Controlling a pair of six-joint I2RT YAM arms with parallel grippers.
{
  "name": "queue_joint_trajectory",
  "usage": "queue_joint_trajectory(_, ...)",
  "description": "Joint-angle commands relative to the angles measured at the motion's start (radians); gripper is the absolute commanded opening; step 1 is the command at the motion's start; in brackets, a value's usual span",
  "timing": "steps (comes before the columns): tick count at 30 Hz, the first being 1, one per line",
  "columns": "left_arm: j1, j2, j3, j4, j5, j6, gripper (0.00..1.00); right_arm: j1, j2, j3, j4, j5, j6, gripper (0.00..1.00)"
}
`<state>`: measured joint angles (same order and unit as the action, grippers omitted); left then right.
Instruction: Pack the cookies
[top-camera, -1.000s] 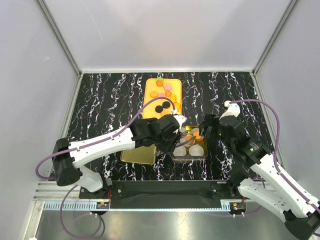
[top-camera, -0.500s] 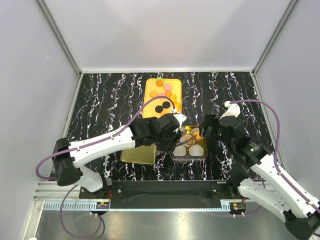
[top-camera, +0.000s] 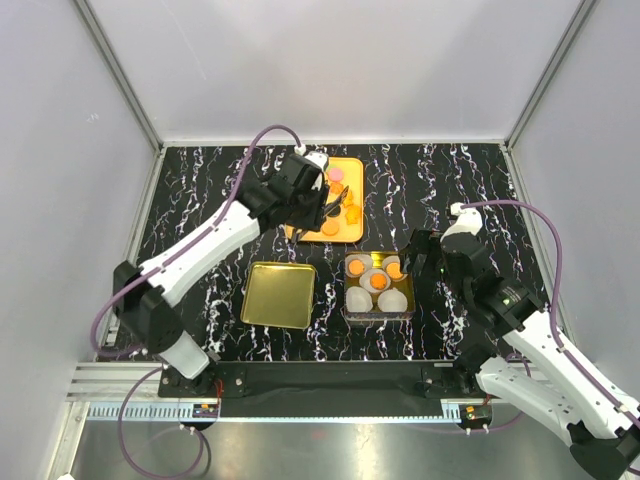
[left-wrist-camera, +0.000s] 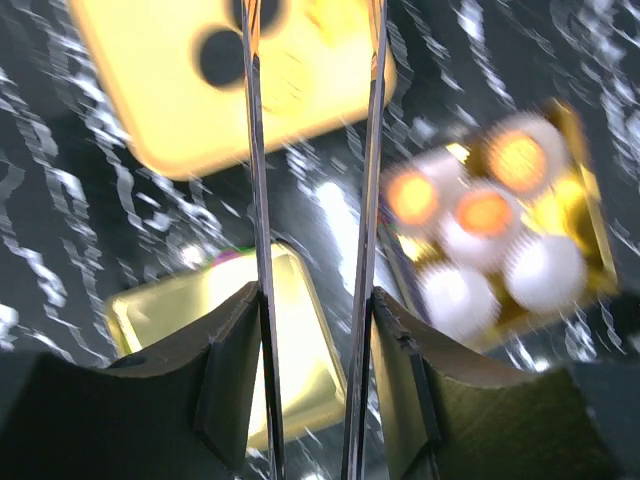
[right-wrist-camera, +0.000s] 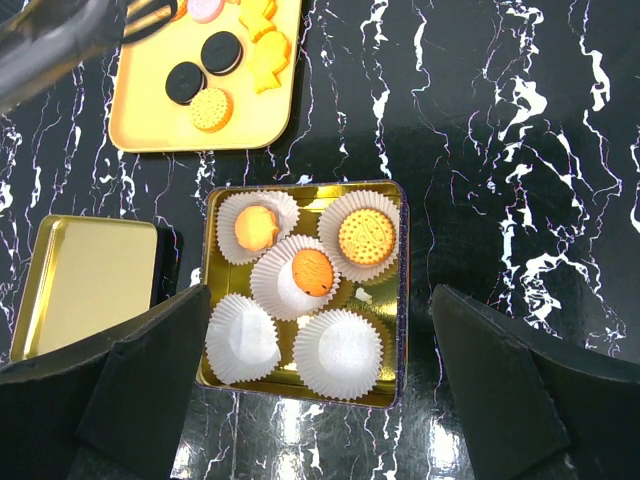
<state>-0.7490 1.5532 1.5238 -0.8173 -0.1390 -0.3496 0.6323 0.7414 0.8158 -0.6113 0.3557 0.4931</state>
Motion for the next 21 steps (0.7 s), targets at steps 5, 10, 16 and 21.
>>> queue_joint_trajectory(5, 0.085, 0.175, 0.119, 0.044, -0.028, 0.089, 0.48, 0.003, -0.028, 0.042, 0.002, 0.022, -0.016, 1.0)
queue_joint_trajectory(10, 0.108, 0.24, 0.15, 0.056, -0.014, 0.104, 0.48, 0.004, -0.034, 0.043, -0.007, 0.025, -0.014, 1.0)
queue_joint_trajectory(16, 0.115, 0.284, 0.162, 0.058, 0.013, 0.113, 0.49, 0.003, -0.031, 0.043, -0.007, 0.023, -0.013, 1.0)
queue_joint_trajectory(21, 0.115, 0.291, 0.157, 0.067, 0.029, 0.123, 0.49, 0.004, -0.028, 0.04, -0.005, 0.022, -0.011, 1.0)
